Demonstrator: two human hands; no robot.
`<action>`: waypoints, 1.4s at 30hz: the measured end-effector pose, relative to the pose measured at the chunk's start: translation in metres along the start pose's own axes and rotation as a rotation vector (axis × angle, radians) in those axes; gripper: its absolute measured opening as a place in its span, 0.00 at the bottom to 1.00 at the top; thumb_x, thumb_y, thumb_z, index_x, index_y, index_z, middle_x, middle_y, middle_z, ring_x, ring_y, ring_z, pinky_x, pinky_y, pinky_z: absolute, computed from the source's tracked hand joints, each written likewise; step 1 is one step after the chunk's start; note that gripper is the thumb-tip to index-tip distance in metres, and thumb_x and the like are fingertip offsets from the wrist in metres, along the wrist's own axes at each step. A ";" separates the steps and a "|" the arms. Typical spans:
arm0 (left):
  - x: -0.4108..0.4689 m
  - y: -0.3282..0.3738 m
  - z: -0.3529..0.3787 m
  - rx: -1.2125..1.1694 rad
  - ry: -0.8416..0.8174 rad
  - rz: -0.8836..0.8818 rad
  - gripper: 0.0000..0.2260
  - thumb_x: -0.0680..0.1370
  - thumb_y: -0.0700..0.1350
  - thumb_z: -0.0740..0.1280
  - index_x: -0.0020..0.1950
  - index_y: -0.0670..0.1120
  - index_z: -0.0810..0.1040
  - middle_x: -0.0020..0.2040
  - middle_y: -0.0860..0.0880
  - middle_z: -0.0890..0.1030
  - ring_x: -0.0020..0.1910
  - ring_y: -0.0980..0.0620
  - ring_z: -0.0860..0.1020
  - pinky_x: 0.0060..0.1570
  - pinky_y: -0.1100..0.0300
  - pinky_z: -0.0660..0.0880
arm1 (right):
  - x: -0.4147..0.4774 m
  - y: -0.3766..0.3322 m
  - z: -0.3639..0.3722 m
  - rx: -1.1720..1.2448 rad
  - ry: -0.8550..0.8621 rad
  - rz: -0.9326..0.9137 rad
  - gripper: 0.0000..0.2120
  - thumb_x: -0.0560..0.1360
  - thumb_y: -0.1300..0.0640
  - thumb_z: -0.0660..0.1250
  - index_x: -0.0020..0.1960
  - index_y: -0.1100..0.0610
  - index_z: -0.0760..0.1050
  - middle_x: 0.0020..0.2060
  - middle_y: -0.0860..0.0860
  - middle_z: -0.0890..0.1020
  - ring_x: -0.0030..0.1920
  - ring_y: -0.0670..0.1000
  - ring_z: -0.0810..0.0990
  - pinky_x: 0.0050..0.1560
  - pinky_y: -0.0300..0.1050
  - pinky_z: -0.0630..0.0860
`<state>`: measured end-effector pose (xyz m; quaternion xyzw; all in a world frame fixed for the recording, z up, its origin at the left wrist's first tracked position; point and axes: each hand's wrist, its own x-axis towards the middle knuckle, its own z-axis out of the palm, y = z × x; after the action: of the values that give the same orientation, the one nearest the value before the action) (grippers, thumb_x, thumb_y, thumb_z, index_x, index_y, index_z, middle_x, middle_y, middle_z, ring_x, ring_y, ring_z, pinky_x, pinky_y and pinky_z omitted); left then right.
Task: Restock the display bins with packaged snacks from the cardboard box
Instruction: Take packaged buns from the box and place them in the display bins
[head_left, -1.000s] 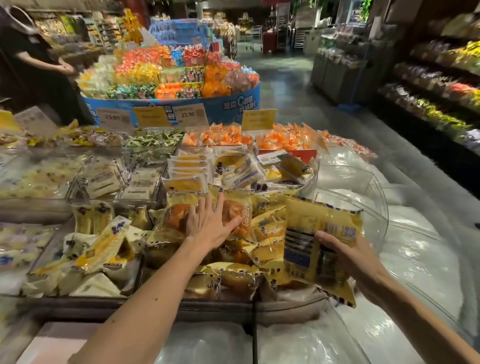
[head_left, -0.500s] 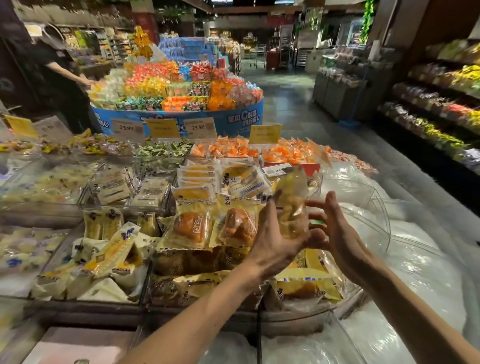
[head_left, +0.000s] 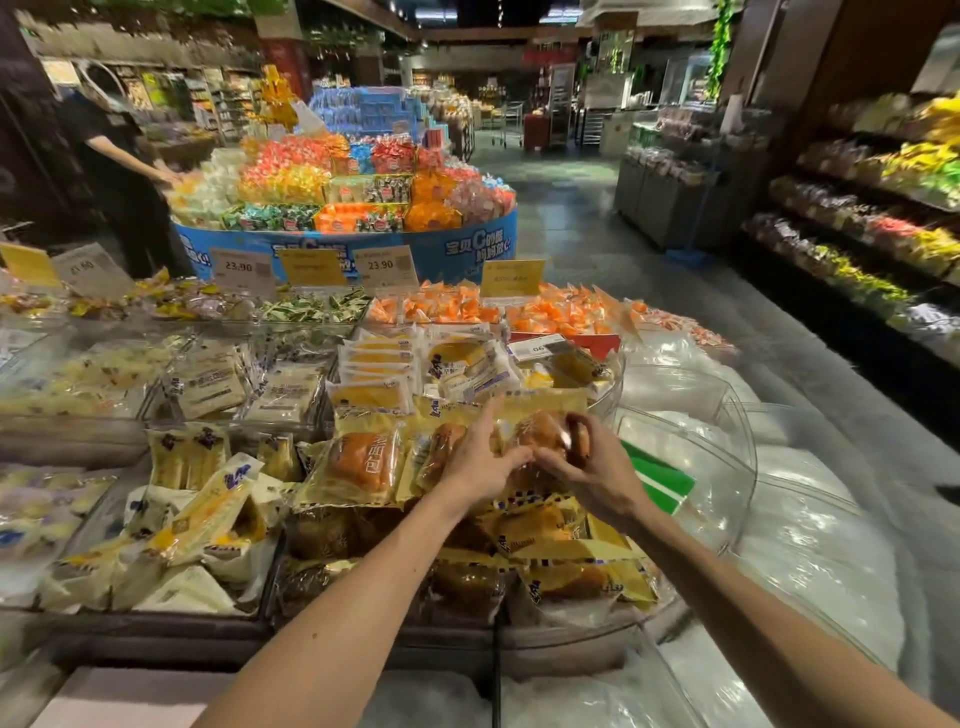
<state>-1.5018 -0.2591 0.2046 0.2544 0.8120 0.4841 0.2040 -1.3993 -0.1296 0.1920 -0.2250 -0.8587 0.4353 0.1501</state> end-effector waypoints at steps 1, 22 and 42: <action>0.004 -0.002 0.005 0.058 -0.019 0.015 0.33 0.79 0.45 0.70 0.79 0.59 0.58 0.78 0.47 0.64 0.74 0.43 0.67 0.73 0.40 0.63 | 0.005 0.004 0.006 -0.060 0.001 0.000 0.39 0.70 0.34 0.70 0.74 0.53 0.64 0.67 0.56 0.74 0.64 0.55 0.76 0.64 0.51 0.76; -0.016 0.008 0.021 0.454 0.181 0.135 0.11 0.81 0.47 0.66 0.63 0.47 0.78 0.59 0.47 0.78 0.51 0.55 0.73 0.52 0.60 0.68 | -0.019 0.029 -0.023 -0.355 -0.103 -0.070 0.33 0.78 0.39 0.65 0.78 0.50 0.59 0.73 0.58 0.69 0.70 0.58 0.68 0.70 0.55 0.68; -0.337 0.143 0.373 0.365 -0.983 1.253 0.10 0.78 0.57 0.67 0.50 0.52 0.79 0.47 0.54 0.79 0.49 0.52 0.77 0.49 0.55 0.72 | -0.595 0.148 -0.147 -0.433 0.743 0.874 0.15 0.73 0.34 0.59 0.43 0.45 0.71 0.37 0.43 0.78 0.40 0.44 0.76 0.39 0.38 0.66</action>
<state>-0.9902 -0.1532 0.1937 0.8738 0.4028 0.2014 0.1836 -0.7872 -0.2602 0.1186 -0.7187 -0.6459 0.1647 0.1980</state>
